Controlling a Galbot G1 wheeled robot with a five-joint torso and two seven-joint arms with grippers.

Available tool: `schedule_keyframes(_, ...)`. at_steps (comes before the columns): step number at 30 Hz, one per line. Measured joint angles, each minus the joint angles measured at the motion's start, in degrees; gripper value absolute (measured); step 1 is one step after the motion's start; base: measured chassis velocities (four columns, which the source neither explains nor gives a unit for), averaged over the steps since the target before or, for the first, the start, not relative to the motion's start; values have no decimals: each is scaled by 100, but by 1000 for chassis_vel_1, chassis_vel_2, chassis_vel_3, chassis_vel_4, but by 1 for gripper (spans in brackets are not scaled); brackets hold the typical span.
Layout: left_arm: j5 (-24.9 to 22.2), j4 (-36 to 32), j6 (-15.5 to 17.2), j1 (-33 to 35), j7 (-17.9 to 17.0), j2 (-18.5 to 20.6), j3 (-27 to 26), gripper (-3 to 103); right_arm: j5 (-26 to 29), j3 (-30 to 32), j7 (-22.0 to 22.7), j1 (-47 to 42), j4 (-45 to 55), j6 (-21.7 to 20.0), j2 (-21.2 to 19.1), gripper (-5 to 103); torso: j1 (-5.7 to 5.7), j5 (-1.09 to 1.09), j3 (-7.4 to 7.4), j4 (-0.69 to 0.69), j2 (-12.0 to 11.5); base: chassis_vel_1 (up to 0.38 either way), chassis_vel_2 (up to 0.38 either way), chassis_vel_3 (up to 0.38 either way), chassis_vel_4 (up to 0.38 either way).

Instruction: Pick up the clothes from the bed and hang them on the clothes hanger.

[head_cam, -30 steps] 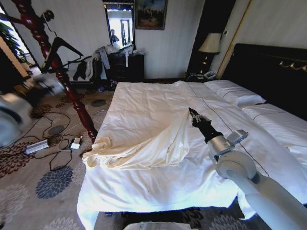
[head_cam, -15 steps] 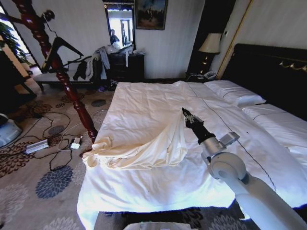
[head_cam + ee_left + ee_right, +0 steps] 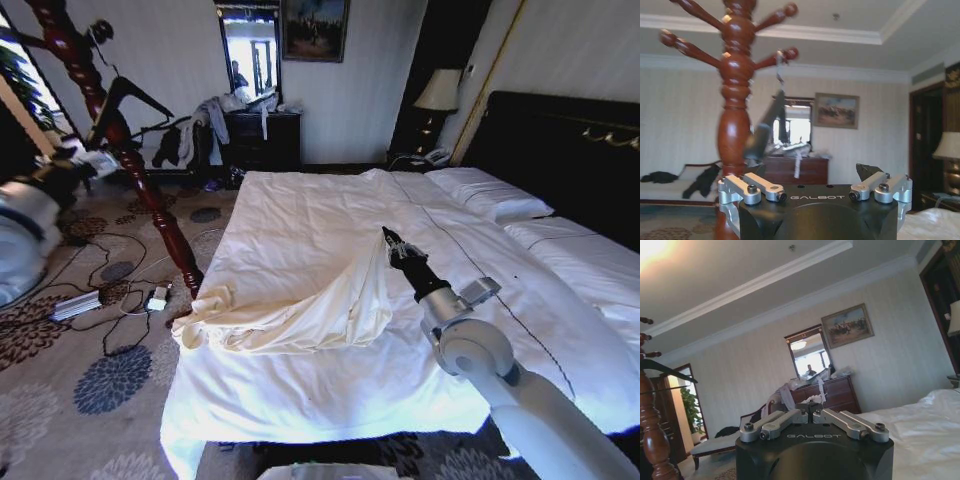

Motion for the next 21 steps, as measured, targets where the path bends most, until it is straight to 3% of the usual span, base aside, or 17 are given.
schedule_keyframes(7,142,202,113,-683,271,-53,809,100,0,-48,48,40,-21,-43,56,0,-1,-2,-1,10,1,0,0,0,0)
schedule_keyframes(11,9,782,210,-2601,290,-381,2463,100,0,-83,67,73,-88,-55,71,0,-1,0,0,4,0,0,0,0,0)
schedule_keyframes(12,9,782,210,-2601,290,-381,2463,100,0,-83,67,73,-88,-55,71,0,-1,0,0,4,0,0,0,0,0)
schedule_keyframes(14,-45,1172,265,-3789,278,-678,3295,100,0,-96,79,75,-99,-61,96,0,0,-2,1,2,0,0,0,0,0)
schedule_keyframes(16,-116,1334,347,-4457,194,-865,3643,100,1,-90,84,54,-99,-64,97,0,1,2,0,2,0,0,0,0,0)
schedule_keyframes(17,-116,1334,347,-4457,194,-865,3643,100,1,-90,84,54,-99,-64,97,0,1,2,0,2,0,0,0,0,0)
schedule_keyframes(18,-158,1411,476,-4907,52,-986,3827,100,3,-52,88,26,-98,-65,88,0,0,3,0,2,0,0,0,0,0)
schedule_keyframes(21,-178,1468,726,-5355,-207,-1065,3997,100,10,12,91,-8,-88,-65,66,0,0,3,-1,2,0,0,0,0,0)
